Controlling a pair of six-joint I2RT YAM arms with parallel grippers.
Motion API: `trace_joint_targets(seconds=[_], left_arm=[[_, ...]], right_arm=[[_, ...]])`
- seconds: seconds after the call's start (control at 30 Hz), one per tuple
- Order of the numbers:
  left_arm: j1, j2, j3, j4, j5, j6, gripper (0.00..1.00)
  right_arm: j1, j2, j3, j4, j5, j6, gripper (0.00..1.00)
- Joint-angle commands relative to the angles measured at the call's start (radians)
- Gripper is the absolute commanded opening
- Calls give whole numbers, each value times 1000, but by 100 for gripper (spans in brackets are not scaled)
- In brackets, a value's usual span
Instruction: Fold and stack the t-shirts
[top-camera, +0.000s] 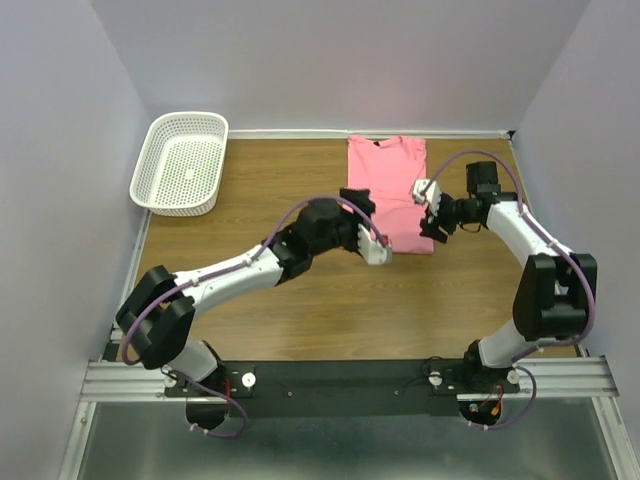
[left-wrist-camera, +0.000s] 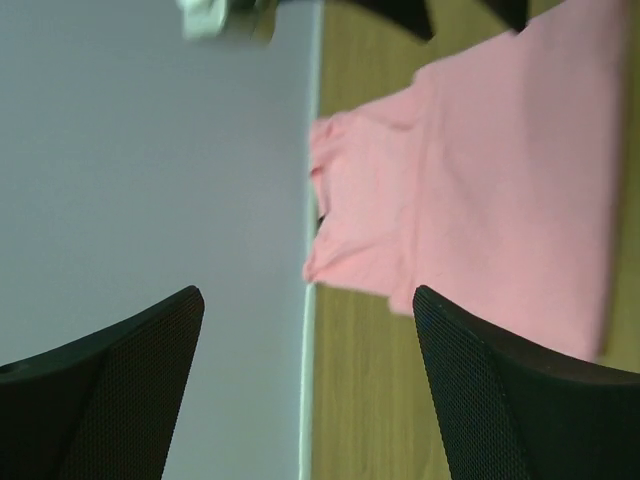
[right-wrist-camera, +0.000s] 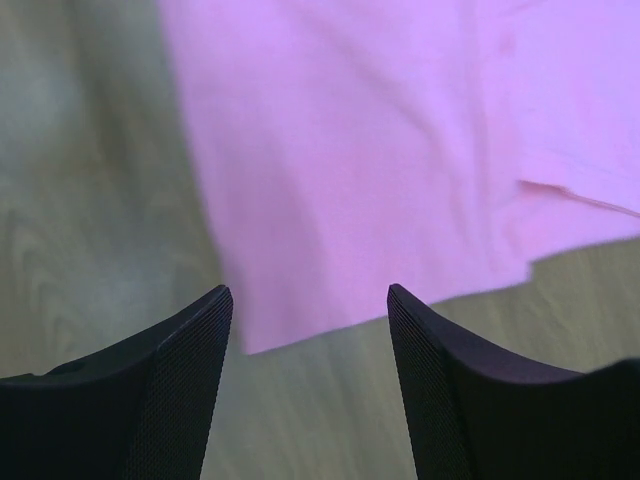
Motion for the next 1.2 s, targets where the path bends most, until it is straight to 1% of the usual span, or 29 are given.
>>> trace_joint_targets(seconds=[0.0,0.03,0.1,0.2,0.47,0.57,0.63,0.7,0.77,0.8,0.87,0.9,0.93,0.97,1.03,1.07,1.1,1.17], left_arm=[[-99,79,-147,-101,-10,13,90],[-107,99,-149,-101,-16,9,88],[-109,133,-141,-98,-15,-2,86],[-104,196,-141,-38,-39,32,86],[-49,340,-23,-44,-46,58,84],[-43,403,26,-90,-56,69,80],[-28,426,46,-101,-49,69,75],[-12,445,58,-117,-41,59,62],[-12,448,61,-124,-47,65,47],[-12,445,58,-122,-46,67,32],[-11,445,57,-113,-49,67,22],[-11,451,60,-113,-52,69,19],[-11,454,61,-114,-55,70,19],[-11,454,64,-116,-53,70,18],[-11,454,67,-122,-50,72,10],[-11,454,67,-122,-52,72,6],[-11,454,66,-125,-44,72,0],[-12,442,64,-137,-23,64,0]], right_arm=[[11,-16,-157,-107,-22,-324,71],[13,-15,-165,-87,-5,-278,71],[13,-13,-202,-21,36,-246,72],[11,-19,-234,54,73,-189,72],[11,31,-239,113,107,-166,72],[11,47,-236,119,112,-161,71],[11,56,-237,120,119,-163,70],[11,64,-240,122,133,-166,70],[11,73,-242,126,141,-166,68],[13,83,-242,126,144,-167,66],[10,99,-236,134,147,-155,59],[11,116,-221,137,144,-135,55],[11,125,-214,139,141,-126,51],[11,131,-208,137,136,-120,42],[11,139,-208,137,124,-117,33],[13,140,-210,137,121,-117,24],[11,140,-214,136,116,-117,19],[11,125,-231,130,113,-110,7]])
